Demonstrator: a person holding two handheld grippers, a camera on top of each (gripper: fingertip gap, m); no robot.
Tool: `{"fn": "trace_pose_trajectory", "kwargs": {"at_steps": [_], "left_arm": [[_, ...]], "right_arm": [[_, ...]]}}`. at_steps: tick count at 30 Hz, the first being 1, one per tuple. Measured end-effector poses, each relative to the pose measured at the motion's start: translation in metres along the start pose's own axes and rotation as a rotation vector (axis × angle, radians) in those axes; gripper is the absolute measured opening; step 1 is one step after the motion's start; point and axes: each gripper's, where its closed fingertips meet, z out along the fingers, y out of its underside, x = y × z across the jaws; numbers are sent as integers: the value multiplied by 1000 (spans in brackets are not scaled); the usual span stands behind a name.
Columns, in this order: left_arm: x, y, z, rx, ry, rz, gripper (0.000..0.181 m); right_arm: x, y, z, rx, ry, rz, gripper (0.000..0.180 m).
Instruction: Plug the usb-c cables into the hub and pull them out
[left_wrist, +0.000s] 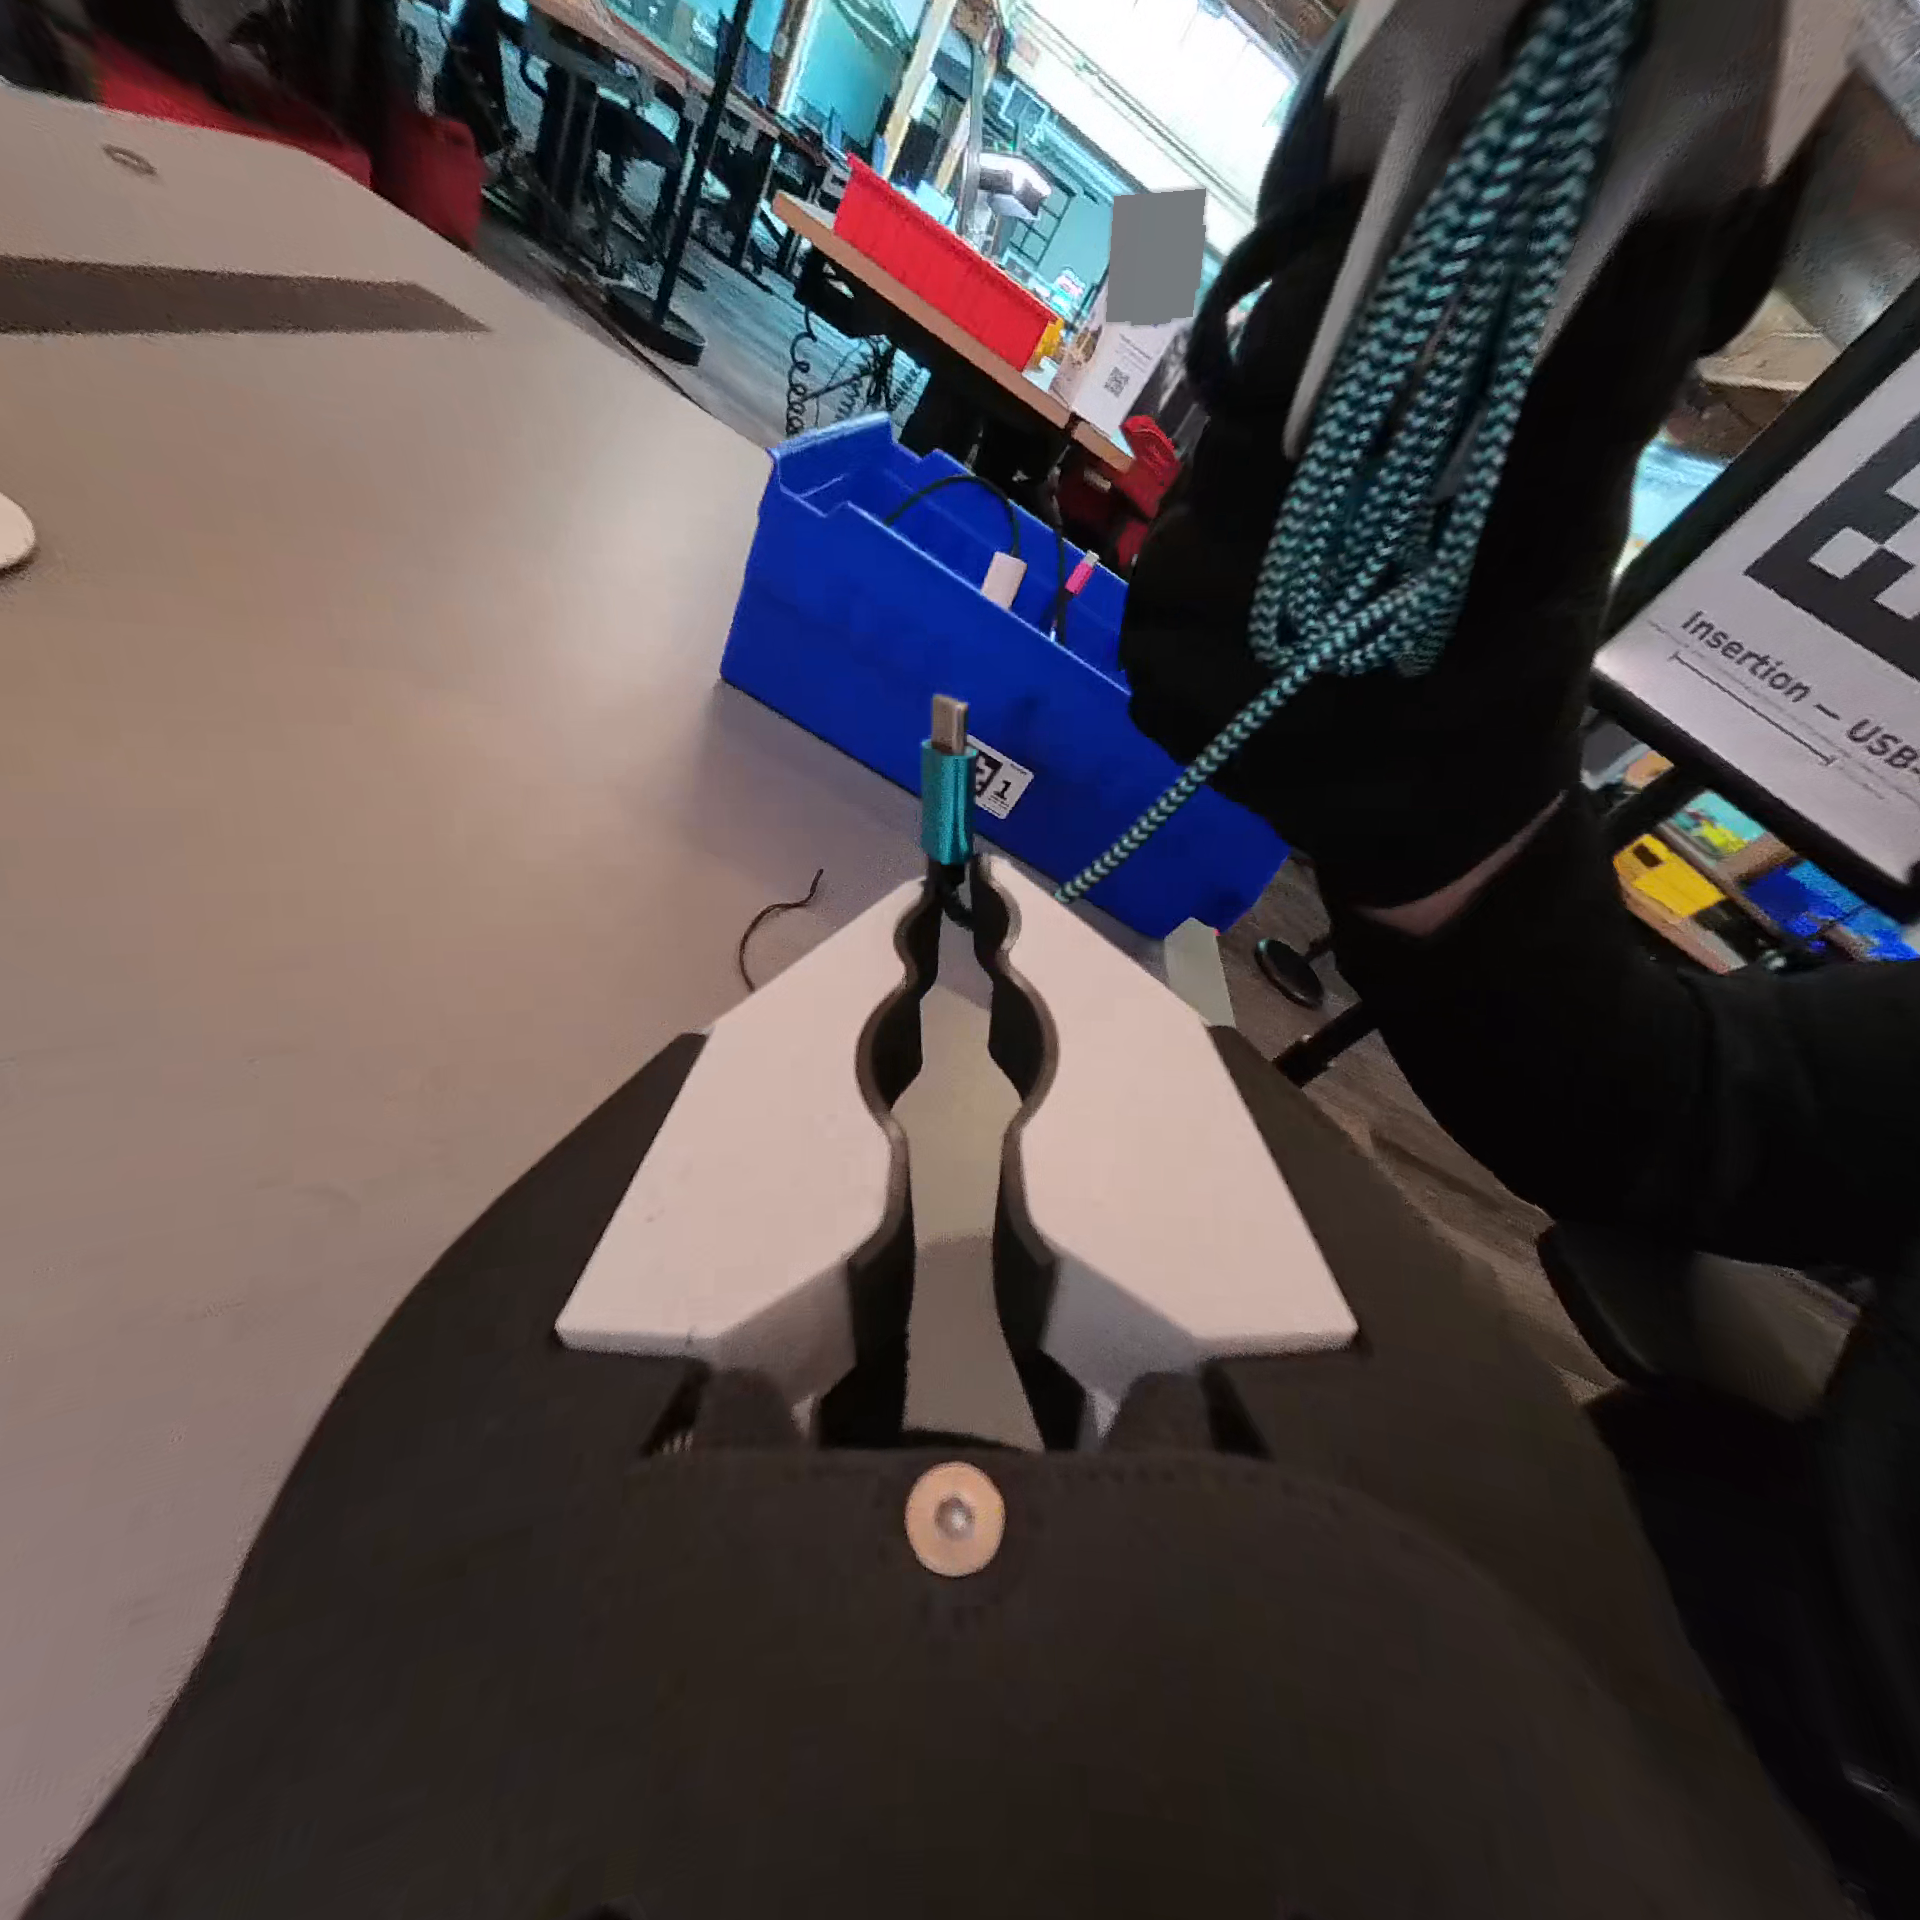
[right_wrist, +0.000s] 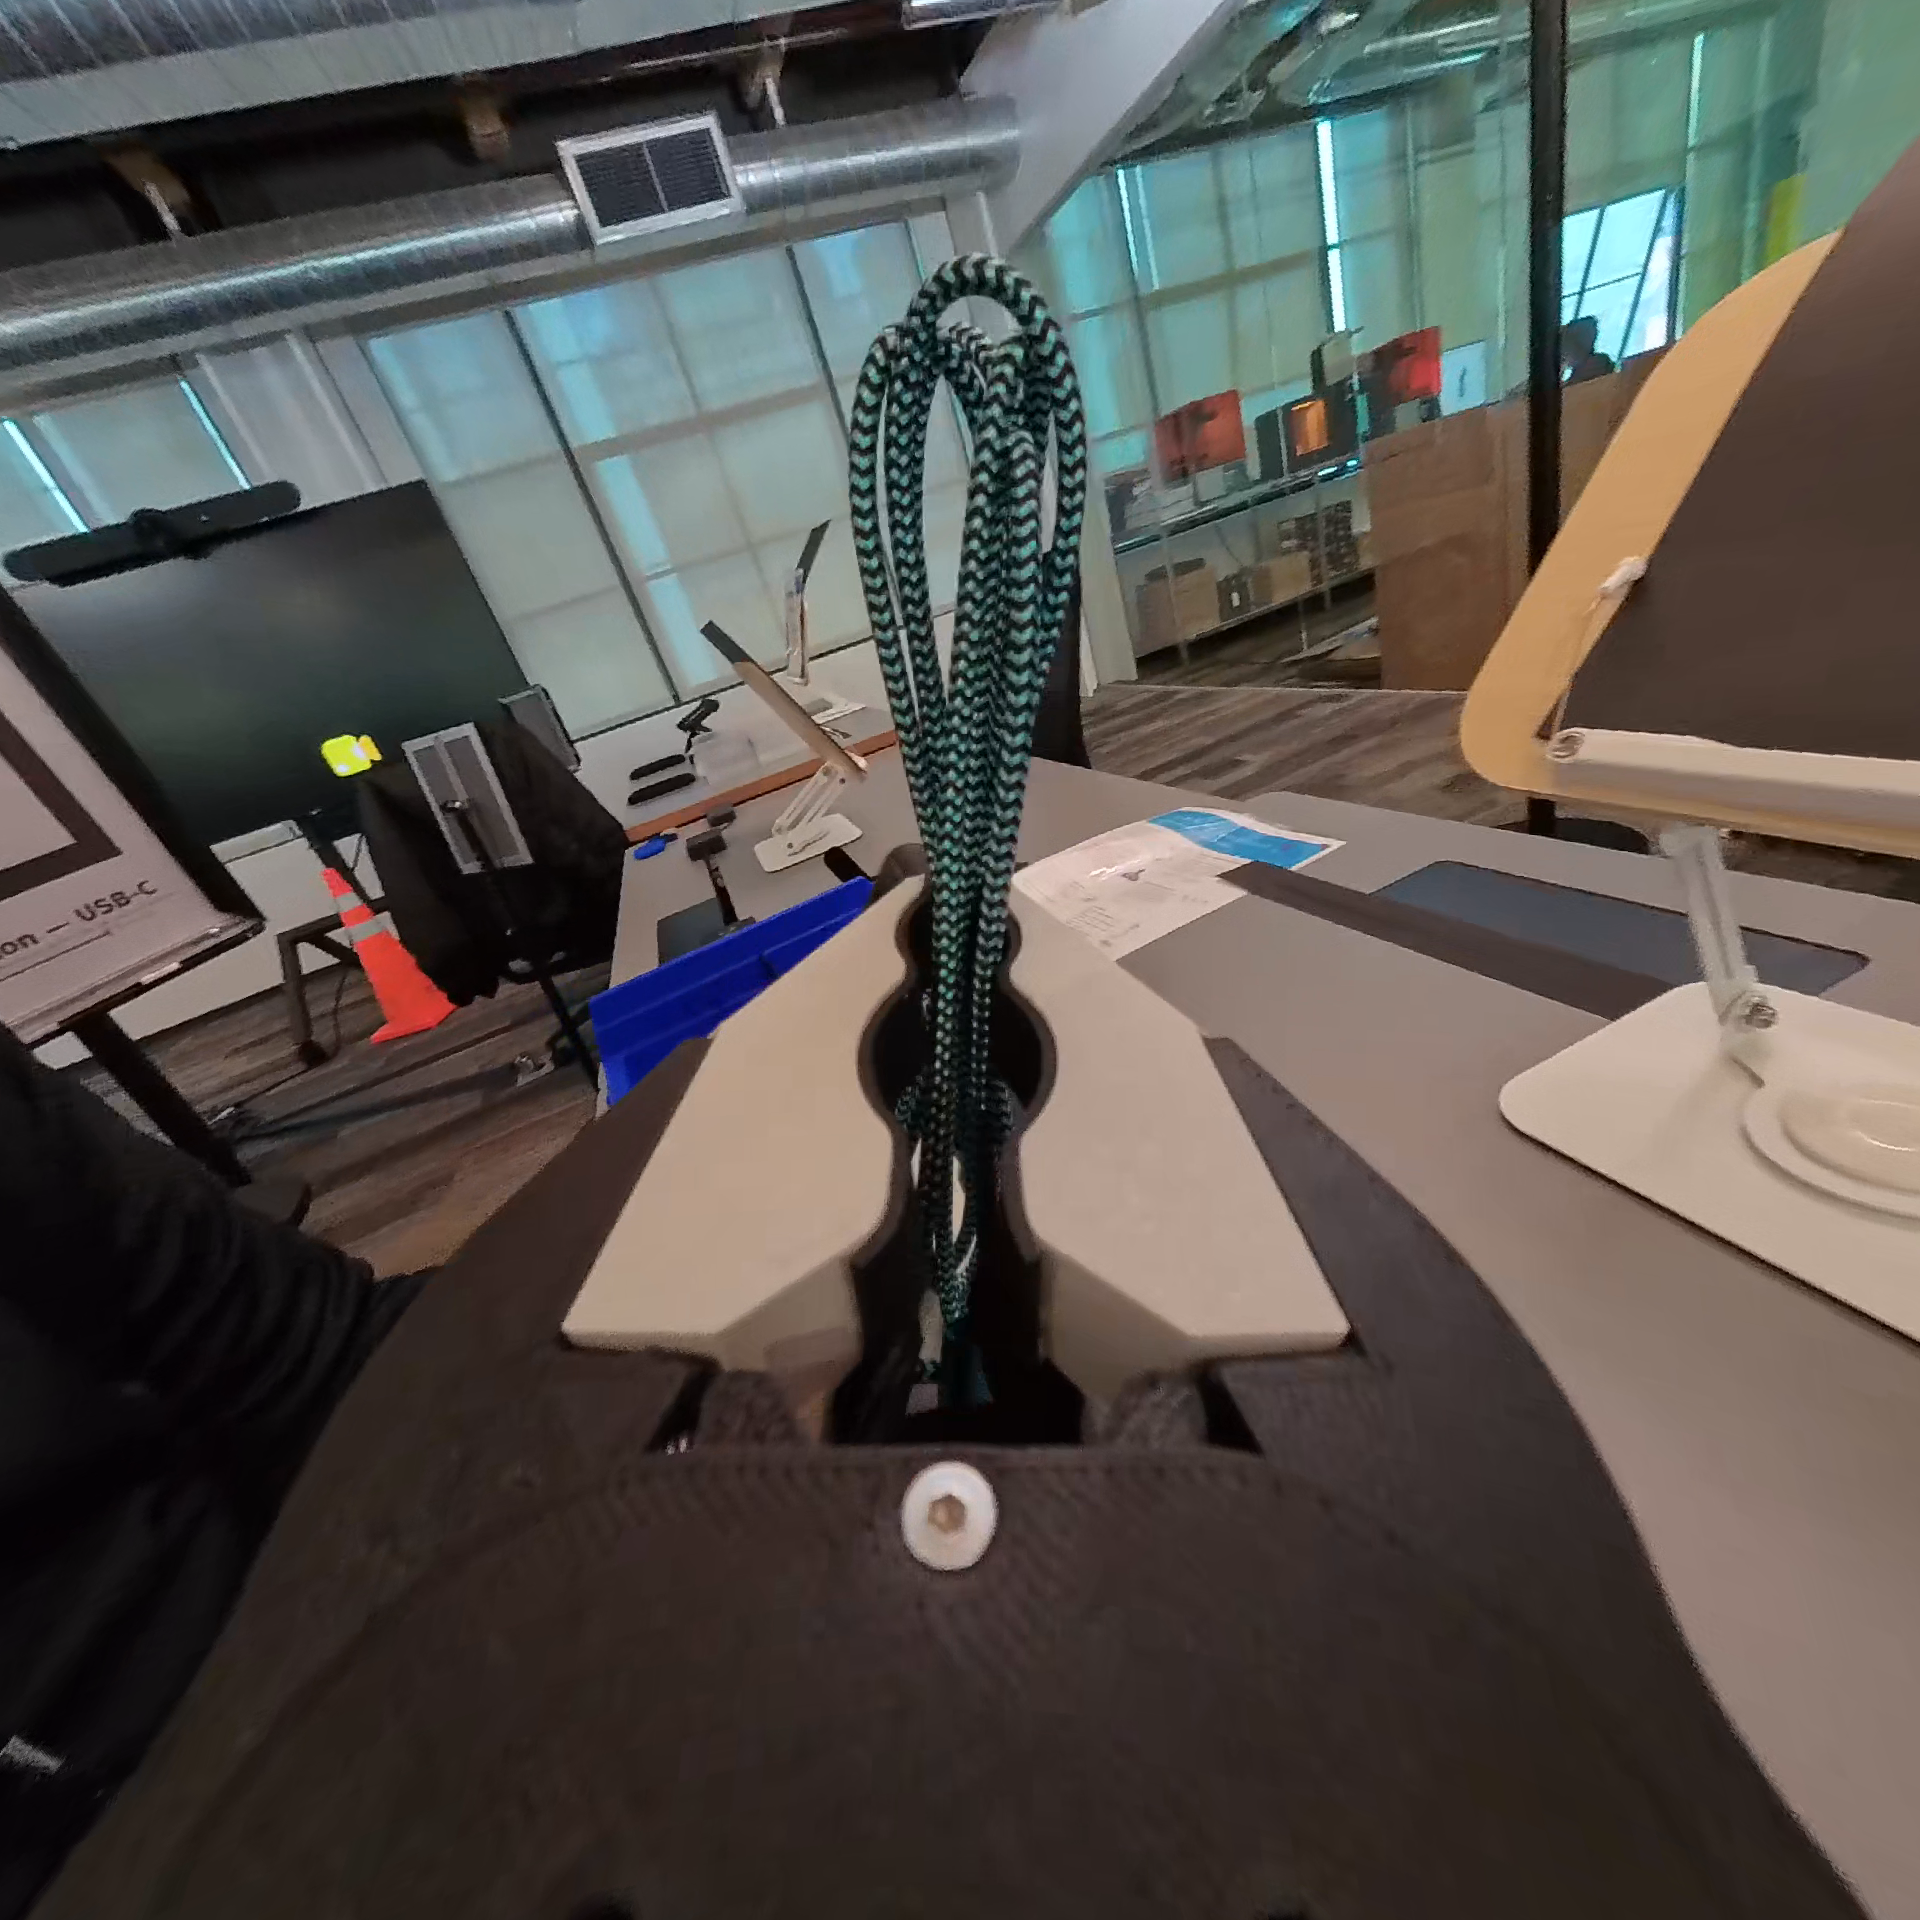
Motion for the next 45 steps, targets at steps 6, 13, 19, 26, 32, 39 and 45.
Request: {"fn": "trace_pose_trajectory", "kwargs": {"at_steps": [6,13,19,26,32,39,45], "left_arm": [[2,-7,-7,26,-2,34,2],[7,-48,-42,287,92,-28,0],[14,-57,-45,355,130,-39,0],[31,-56,-31,354,170,-27,0],[35,-36,-14,204,164,-3,0],[32,-21,-13,80,144,26,0],[30,-14,-15,15,74,147,0]], "right_arm": [[-6,1,4,2,-15,-12,3],[-1,-5,-1,-22,19,-23,3],[4,5,2,-28,42,-6,3],[14,25,12,-76,104,-25,3],[16,38,20,-118,100,-17,3],[13,54,26,-205,99,-38,2],[19,60,25,-209,107,44,3]]}}
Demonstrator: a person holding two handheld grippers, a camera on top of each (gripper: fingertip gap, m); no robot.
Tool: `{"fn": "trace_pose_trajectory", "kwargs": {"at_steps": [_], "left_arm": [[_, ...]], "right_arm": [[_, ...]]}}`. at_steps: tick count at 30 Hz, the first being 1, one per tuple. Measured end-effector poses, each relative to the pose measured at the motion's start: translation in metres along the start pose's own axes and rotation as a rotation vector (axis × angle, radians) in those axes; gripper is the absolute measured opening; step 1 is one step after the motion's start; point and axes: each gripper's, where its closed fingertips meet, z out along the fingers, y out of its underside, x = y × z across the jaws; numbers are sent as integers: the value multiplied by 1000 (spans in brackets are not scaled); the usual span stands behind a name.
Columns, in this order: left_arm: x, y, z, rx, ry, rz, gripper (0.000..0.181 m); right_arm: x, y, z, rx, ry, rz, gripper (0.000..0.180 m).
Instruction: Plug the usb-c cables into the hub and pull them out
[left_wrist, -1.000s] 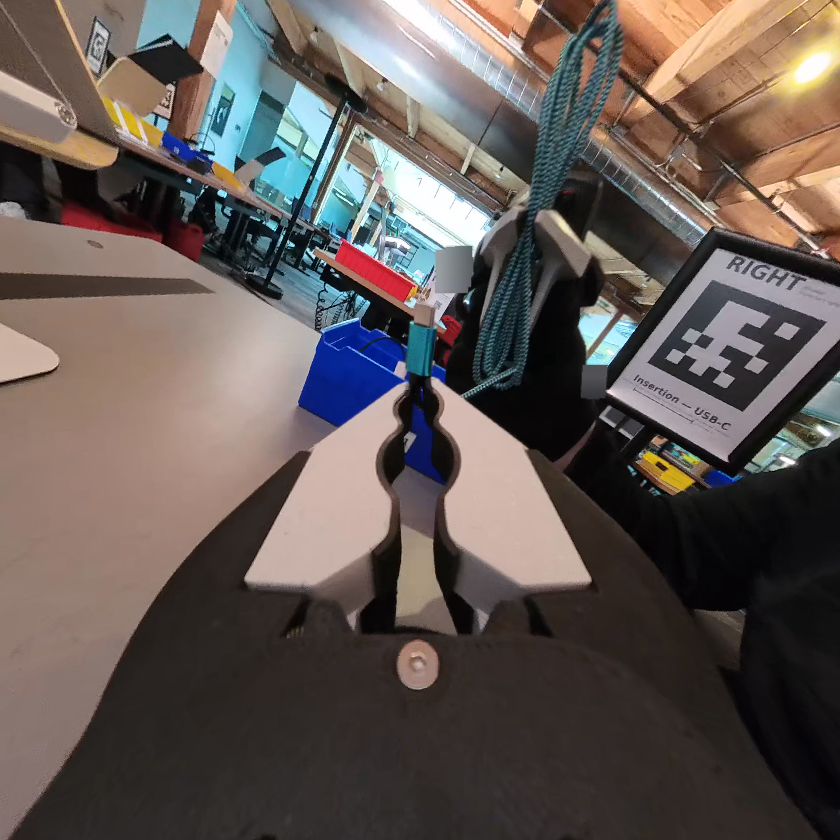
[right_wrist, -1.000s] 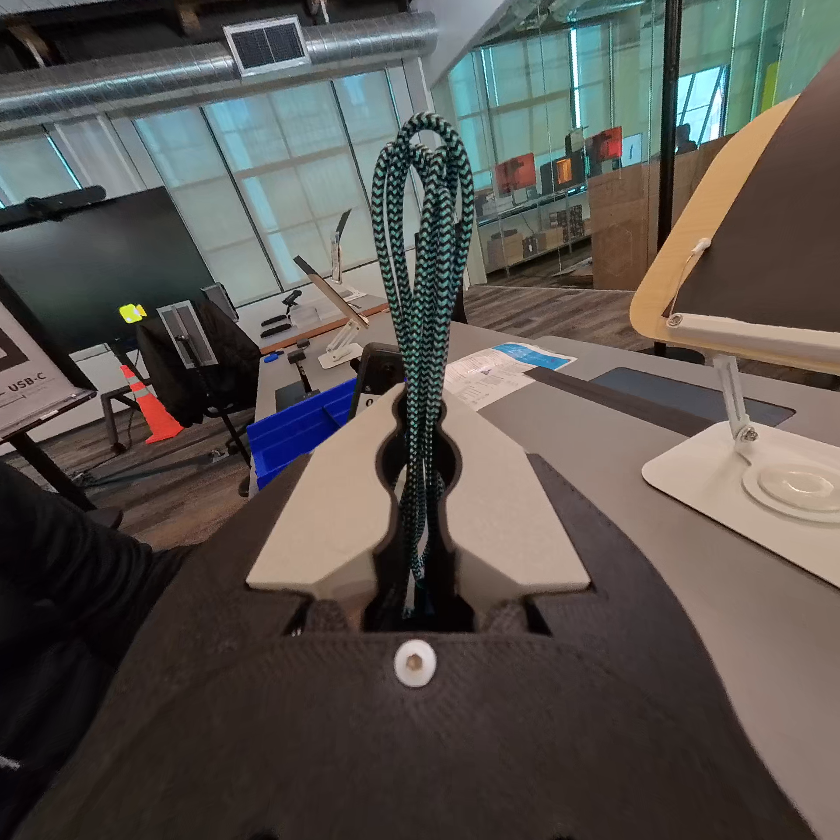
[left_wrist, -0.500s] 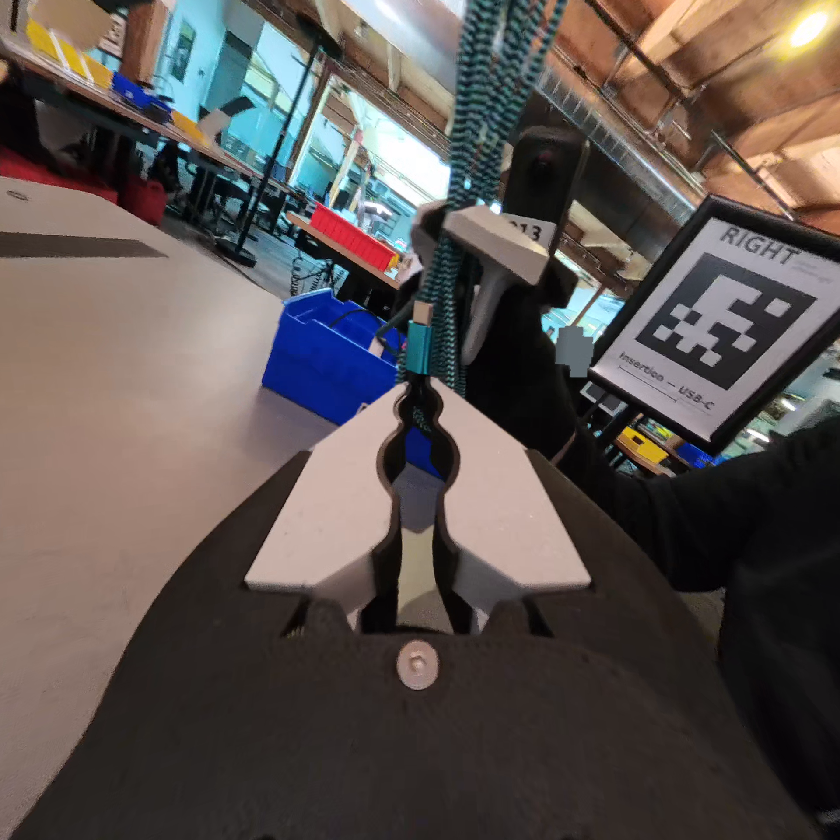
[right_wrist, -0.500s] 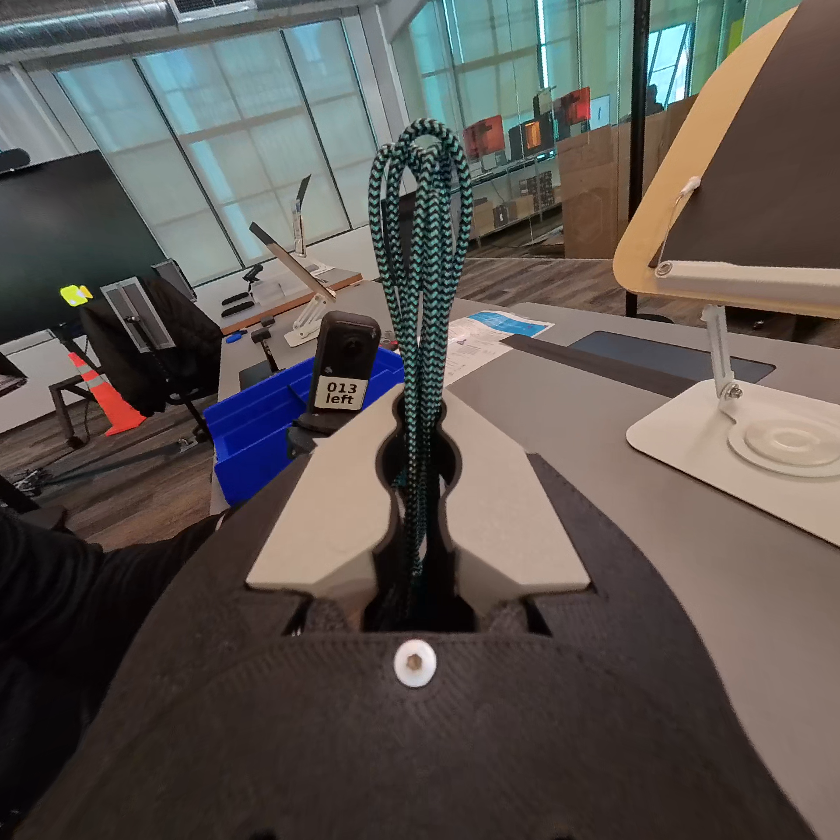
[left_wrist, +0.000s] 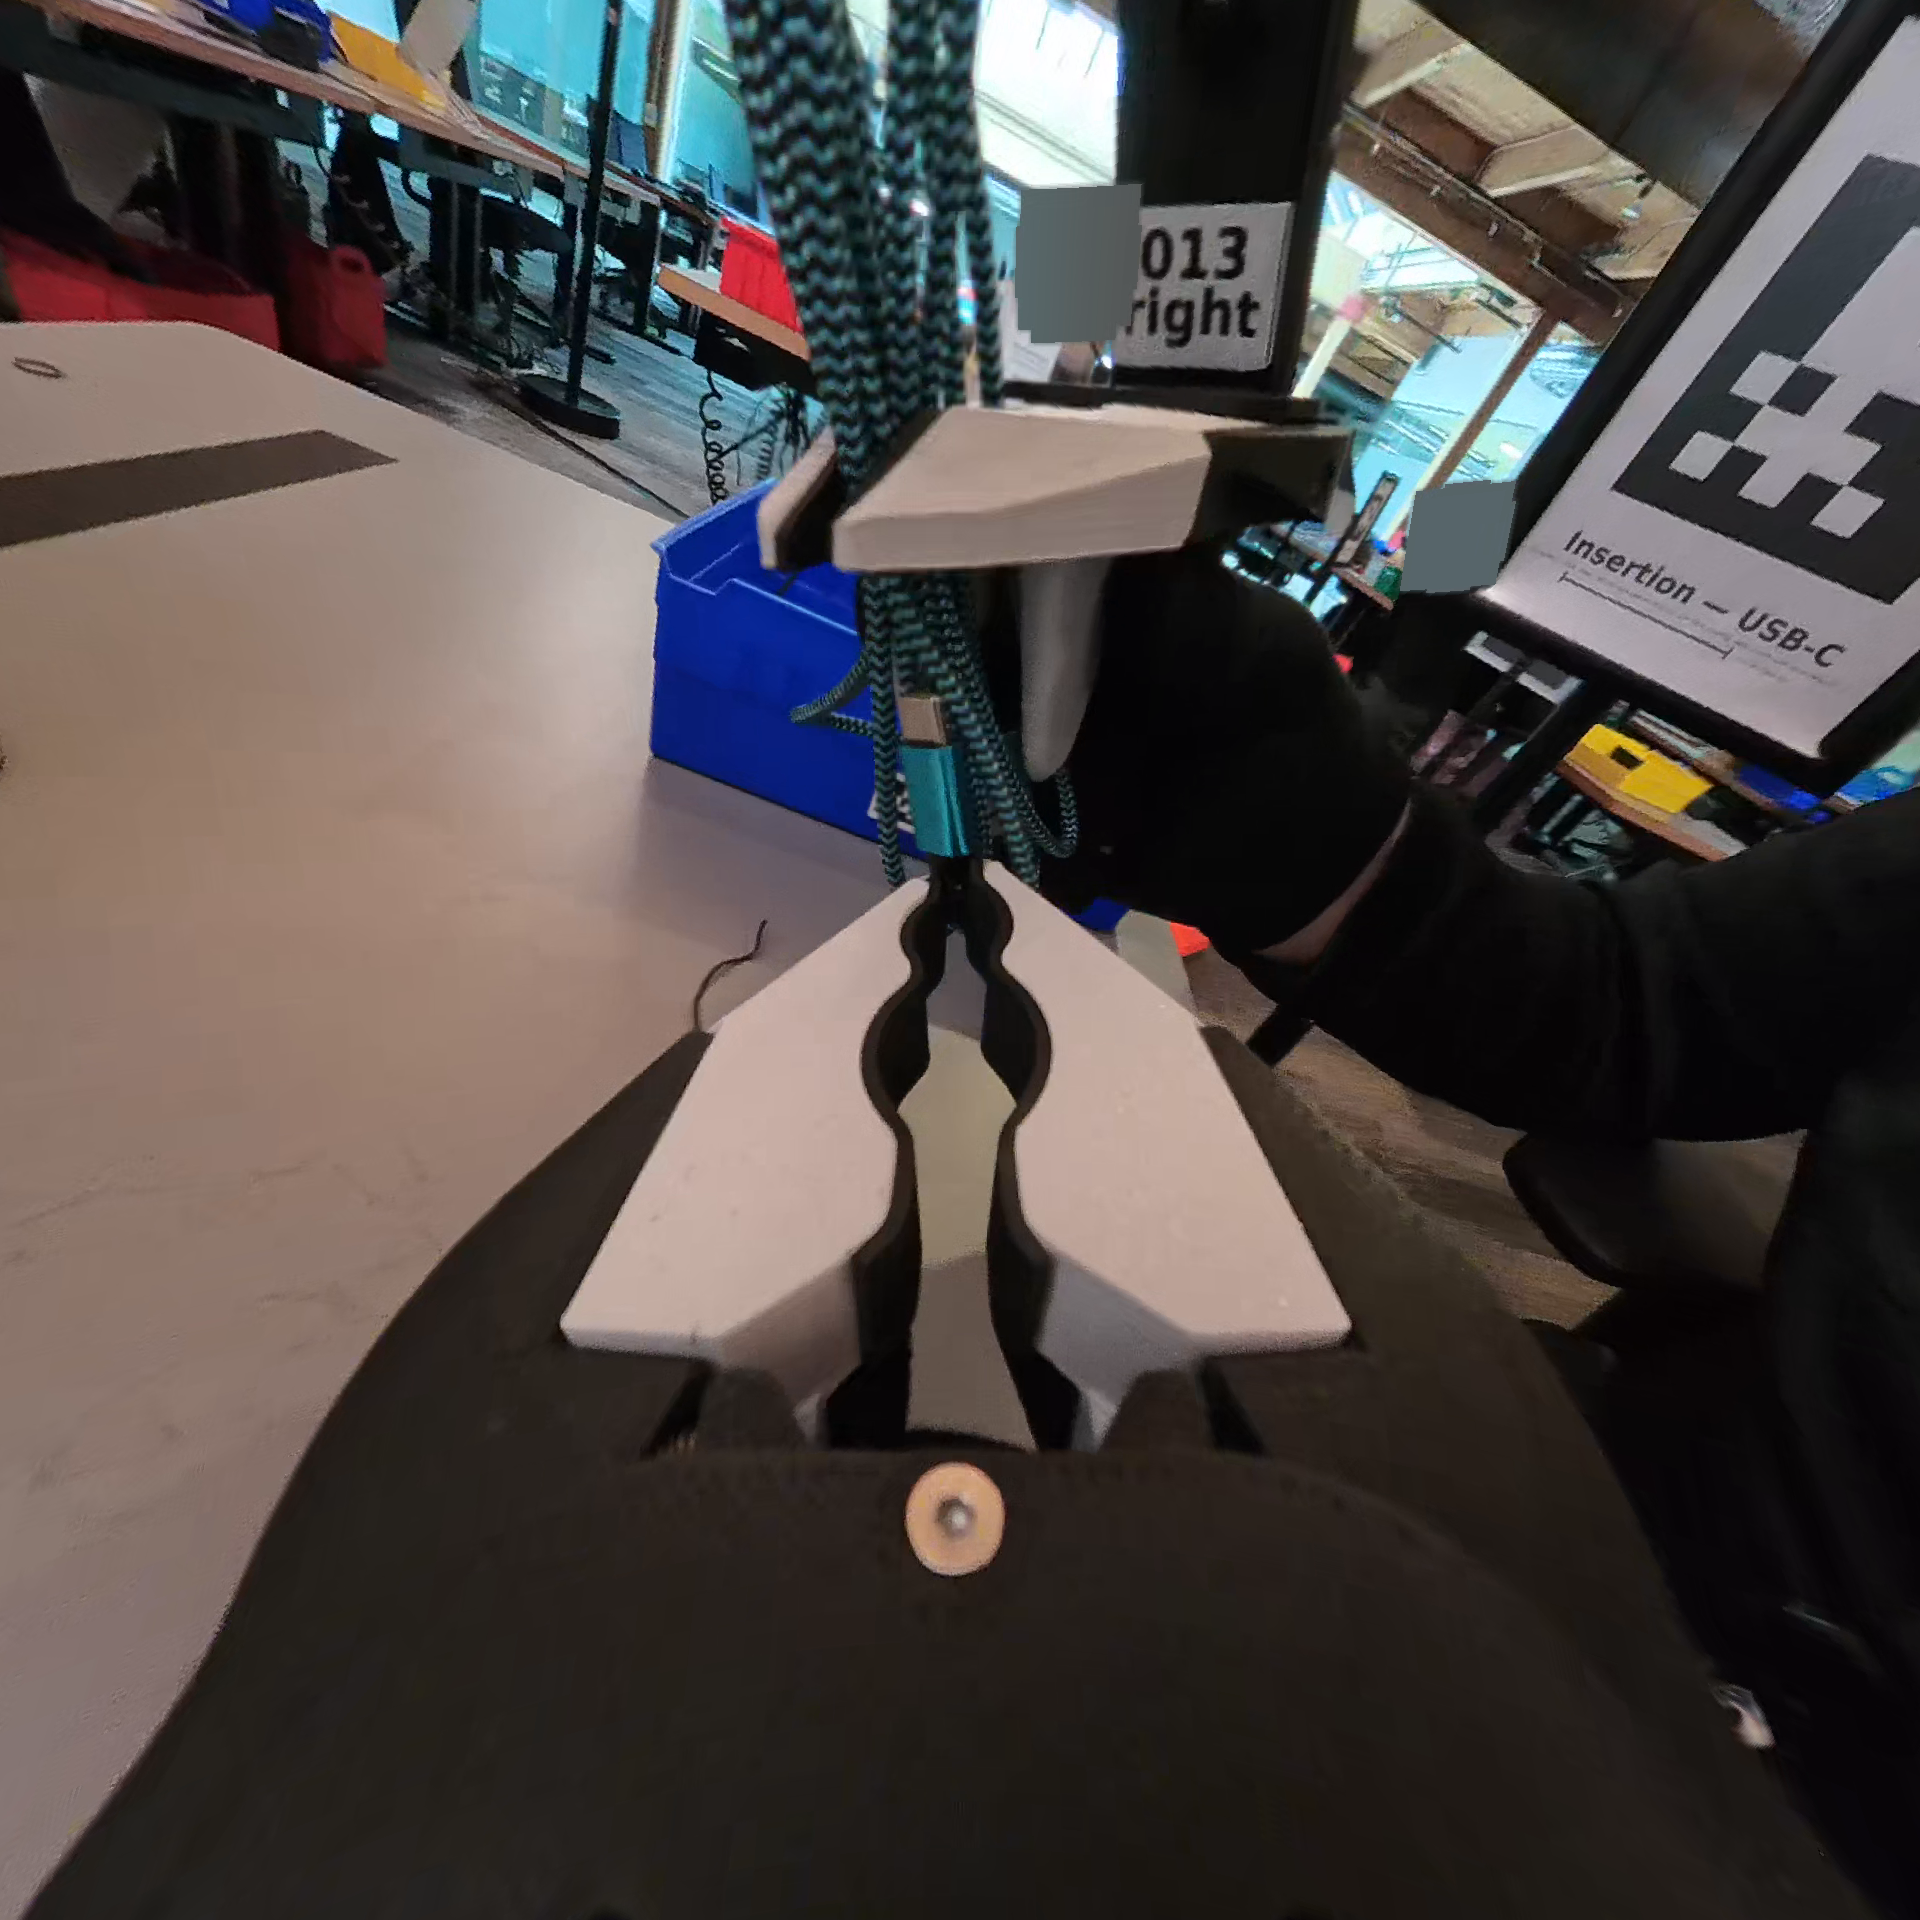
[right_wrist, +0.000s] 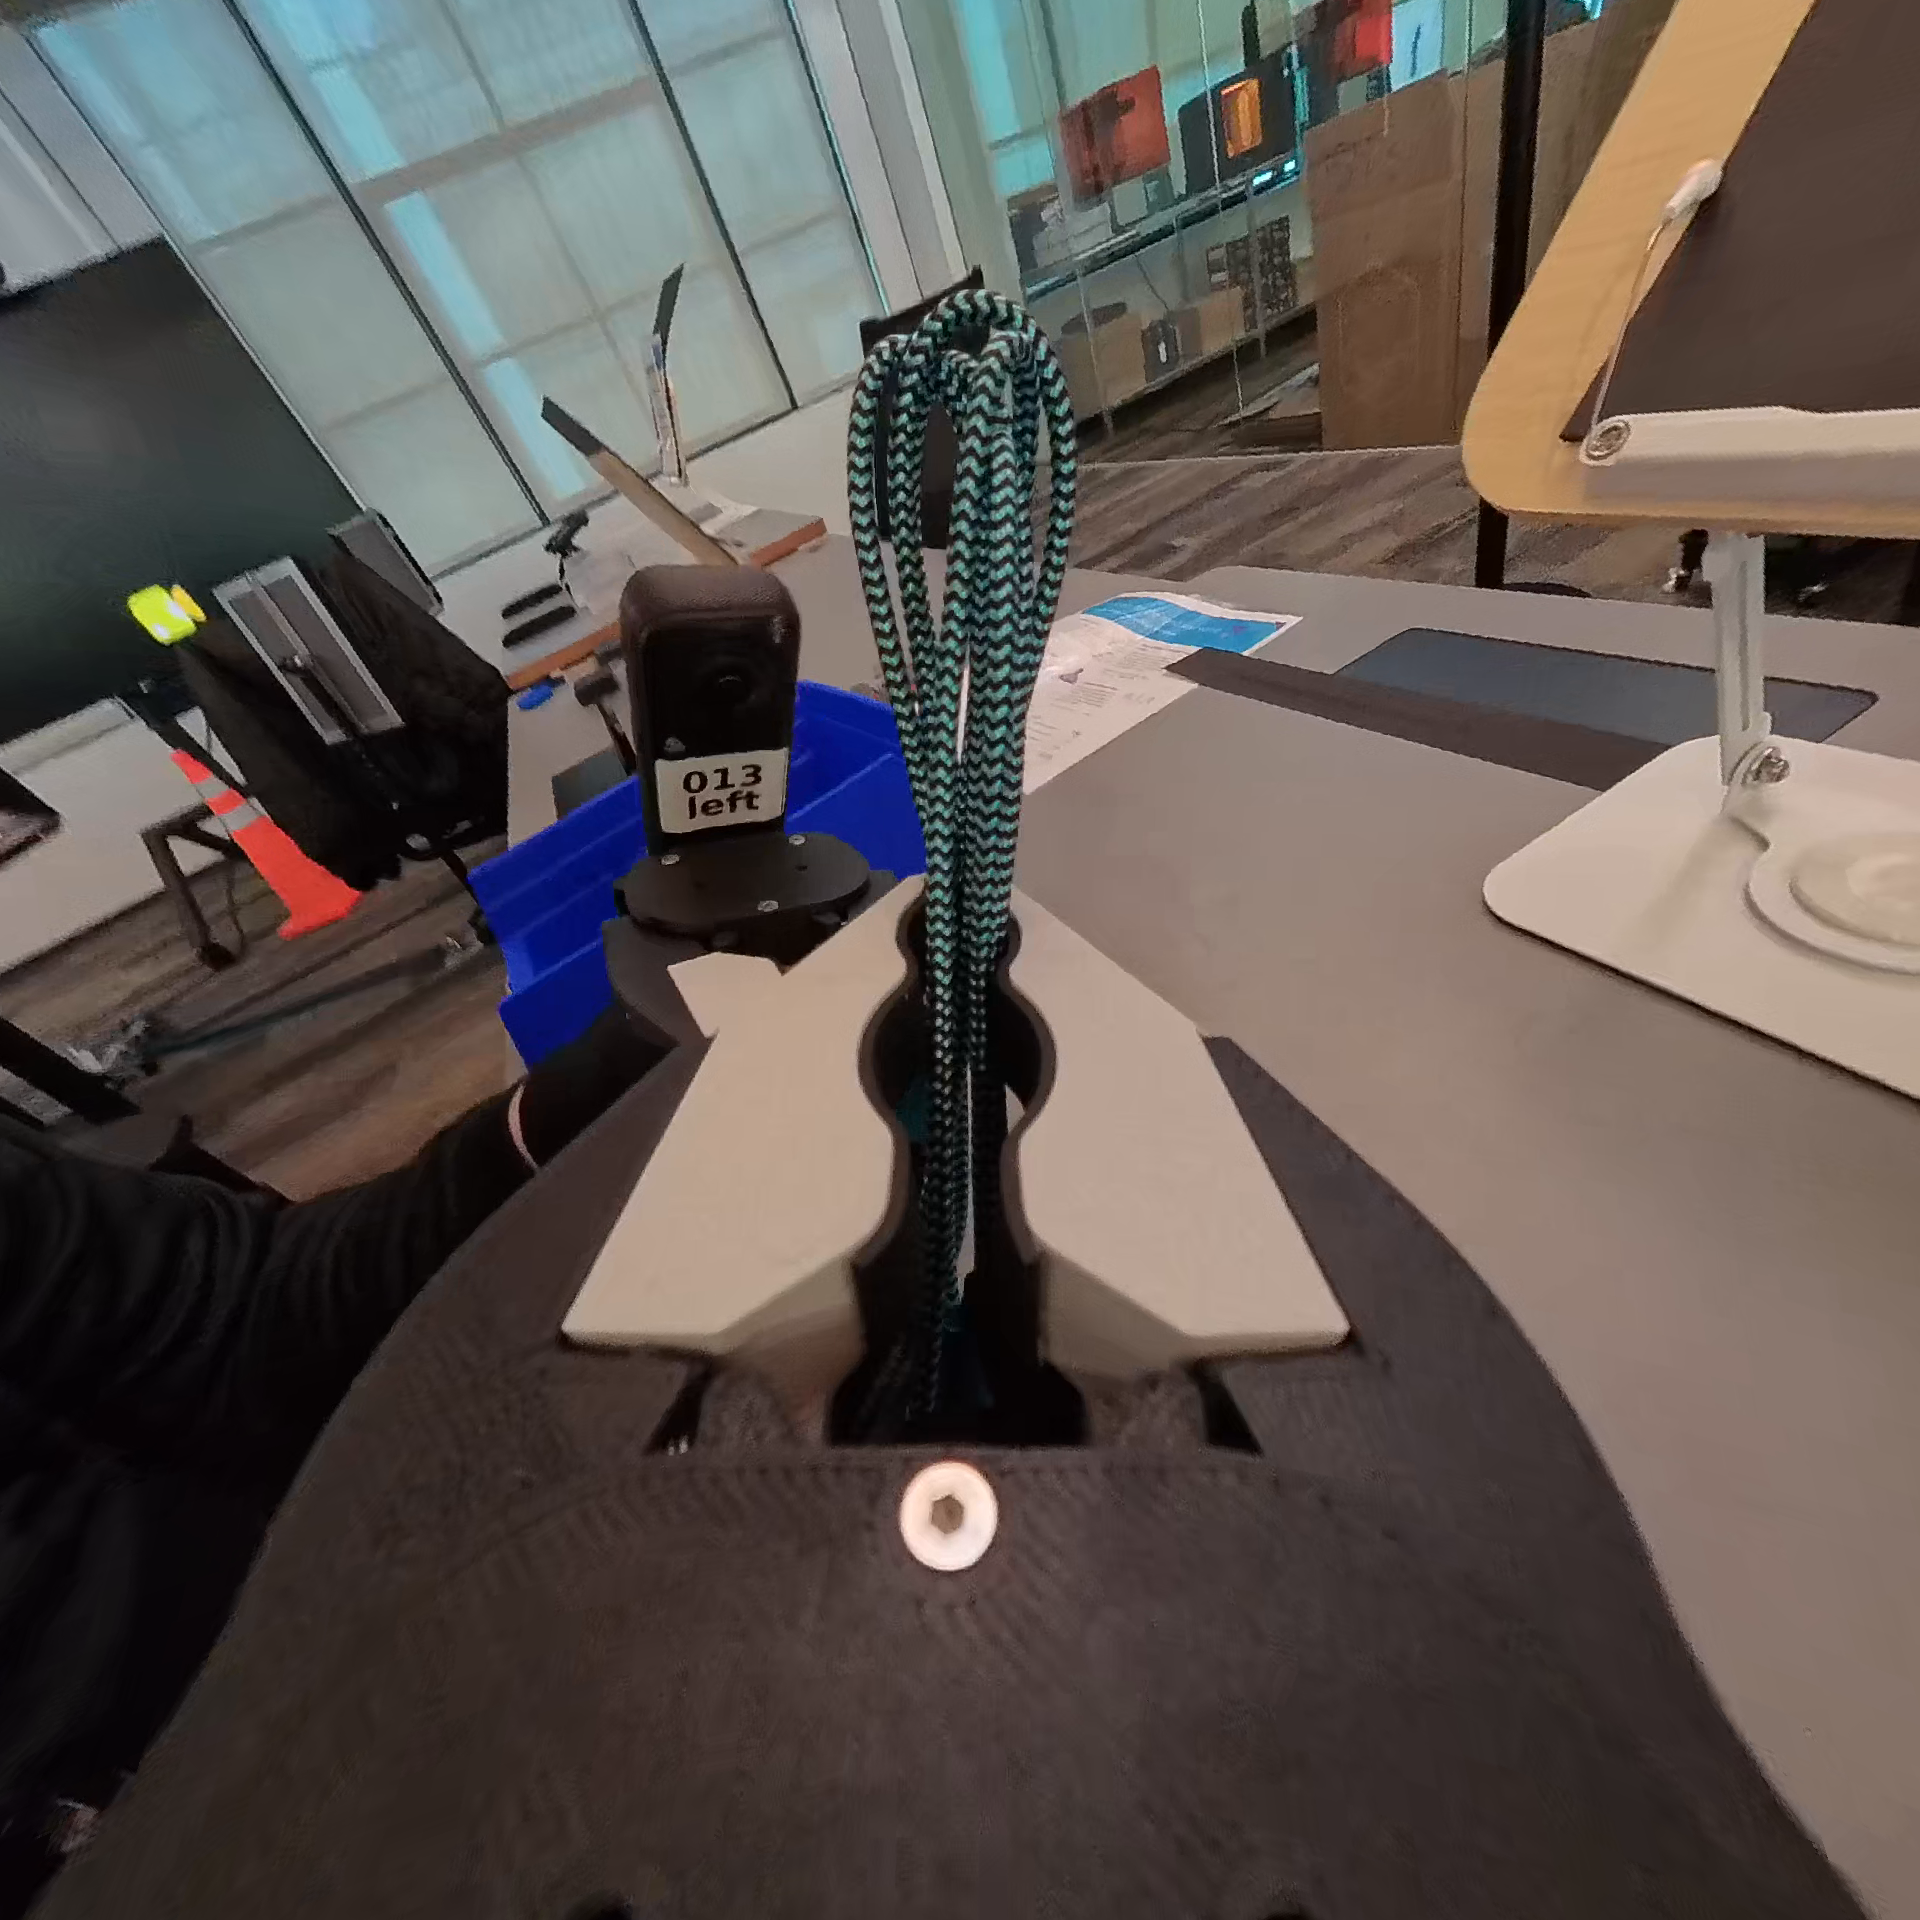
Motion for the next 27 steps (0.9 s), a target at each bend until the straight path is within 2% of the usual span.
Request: {"fn": "trace_pose_trajectory", "kwargs": {"at_steps": [5,13,22,27], "left_arm": [[3,3,2,-28,-2,54,0],[6,5,0,-18,77,-66,1],[1,21,4,-124,12,9,1],[-3,27,6,-185,-78,164,1]], "right_arm": [[6,4,0,-6,12,32,3],[-12,2,1,-6,-79,-9,2],[-9,20,7,-111,-45,-33,3],[-5,28,9,-169,-29,-18,3]]}}
